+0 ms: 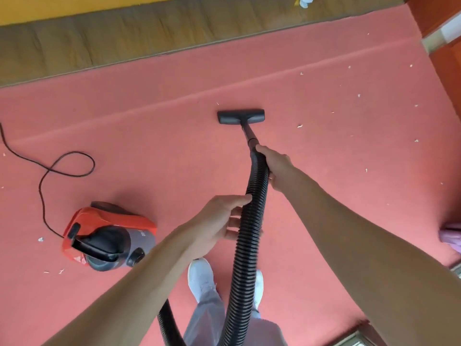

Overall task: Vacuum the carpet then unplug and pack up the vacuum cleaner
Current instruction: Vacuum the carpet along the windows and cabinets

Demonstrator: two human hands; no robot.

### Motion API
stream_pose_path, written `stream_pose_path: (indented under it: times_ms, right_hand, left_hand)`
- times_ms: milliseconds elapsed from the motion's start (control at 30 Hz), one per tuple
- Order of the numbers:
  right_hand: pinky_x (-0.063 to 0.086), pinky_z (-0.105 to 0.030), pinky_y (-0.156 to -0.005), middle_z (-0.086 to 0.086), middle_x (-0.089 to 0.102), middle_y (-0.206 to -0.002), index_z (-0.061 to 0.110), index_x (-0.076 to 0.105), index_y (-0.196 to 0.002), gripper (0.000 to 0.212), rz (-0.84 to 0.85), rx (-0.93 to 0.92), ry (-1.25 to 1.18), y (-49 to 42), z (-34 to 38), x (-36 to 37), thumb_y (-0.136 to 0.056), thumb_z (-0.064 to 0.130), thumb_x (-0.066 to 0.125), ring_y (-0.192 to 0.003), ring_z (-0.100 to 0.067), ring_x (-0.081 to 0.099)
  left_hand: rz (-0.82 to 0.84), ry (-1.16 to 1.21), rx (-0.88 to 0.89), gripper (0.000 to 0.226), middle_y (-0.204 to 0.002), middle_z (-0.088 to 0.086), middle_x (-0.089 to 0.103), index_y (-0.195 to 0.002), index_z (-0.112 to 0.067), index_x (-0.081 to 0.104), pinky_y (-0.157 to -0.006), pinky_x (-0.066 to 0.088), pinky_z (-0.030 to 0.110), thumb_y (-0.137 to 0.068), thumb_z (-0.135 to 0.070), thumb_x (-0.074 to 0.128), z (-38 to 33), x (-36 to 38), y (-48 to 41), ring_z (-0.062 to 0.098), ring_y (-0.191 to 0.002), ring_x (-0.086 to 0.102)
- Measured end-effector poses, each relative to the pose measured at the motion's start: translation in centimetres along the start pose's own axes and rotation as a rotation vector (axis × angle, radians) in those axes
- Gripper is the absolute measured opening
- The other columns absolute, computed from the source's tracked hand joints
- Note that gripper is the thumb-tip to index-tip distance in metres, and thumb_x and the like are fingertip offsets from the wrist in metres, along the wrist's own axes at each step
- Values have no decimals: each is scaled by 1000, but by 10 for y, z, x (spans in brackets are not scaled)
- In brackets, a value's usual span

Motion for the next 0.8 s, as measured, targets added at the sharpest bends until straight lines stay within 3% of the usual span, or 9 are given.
stream_pose_path:
  times_ms: [67, 133, 233, 300, 367, 467, 667, 800]
  right_hand:
    - [44, -19, -42, -8, 66, -86, 5, 55, -122, 59, -1, -12, 37, -10, 12, 9, -78, 36, 78, -65, -18, 61]
    - [40, -18, -39, -6, 64, -81, 4, 56, -122, 58, 3, -25, 77, -21, 20, 15, -79, 37, 77, -59, -16, 58]
    - [56, -31, -65, -10, 68, -92, 4, 59, -122, 57, 17, -35, 119, -26, 26, 21, -79, 36, 77, -73, -22, 63]
    - [57, -39, -80, -15, 69, -105, 2, 58, -122, 60, 28, -43, 109, -20, 28, 22, -75, 34, 78, -83, -25, 65]
    - [54, -37, -77, -16, 70, -103, 1, 57, -121, 64, 41, -51, 84, -9, 29, 17, -71, 34, 80, -81, -25, 64]
    - [50, -36, -74, -18, 70, -100, -1, 56, -122, 65, 75, -29, 56, 8, 32, 9, -72, 32, 81, -80, -24, 62]
    - [51, -33, -73, -15, 71, -97, -3, 65, -114, 51, 161, -20, 137, 7, 60, 19, -77, 29, 78, -80, -23, 63]
    - [53, -30, -67, -16, 72, -98, -1, 65, -112, 48, 155, -29, 196, -17, 80, 39, -78, 31, 78, -77, -23, 65]
  left_hand:
    - [-41, 5, 27, 32, -99, 23, 68, -110, 1, 69, -72, 58, 40, -99, -27, 57, -9, -1, -10, 38, -84, 69]
    - [-63, 12, 43, 30, -100, 22, 67, -107, -1, 70, -77, 56, 43, -99, -28, 57, -15, -3, -19, 37, -86, 67]
    - [-38, 11, 18, 33, -103, 24, 66, -112, 0, 68, -81, 54, 45, -98, -28, 60, -17, -8, -21, 37, -89, 65]
    - [64, 18, -30, 39, -108, 25, 64, -118, 1, 66, -88, 52, 51, -94, -29, 65, -16, -11, -15, 42, -98, 63]
    - [167, -6, -80, 49, -122, 27, 63, -127, -3, 61, -99, 50, 53, -90, -34, 67, -12, -14, -9, 46, -114, 61]
    - [173, -99, -123, 62, -143, 28, 52, -141, -5, 49, -110, 39, 62, -91, -38, 63, -20, -19, -6, 48, -129, 52]
    - [171, -122, -88, 69, -132, 28, 58, -138, -3, 52, -109, 42, 60, -81, -39, 65, -52, -9, -4, 49, -125, 55]
    - [225, 3, -5, 40, -109, 18, 67, -121, -4, 62, -87, 56, 45, -92, -32, 63, -70, -3, -10, 37, -97, 69]
Point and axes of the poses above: each hand's wrist, its own y-axis away from the middle knuckle, its own x-axis out of the palm, z = x × y, the point moved 8 cm from there along -y, towards the middle knuckle
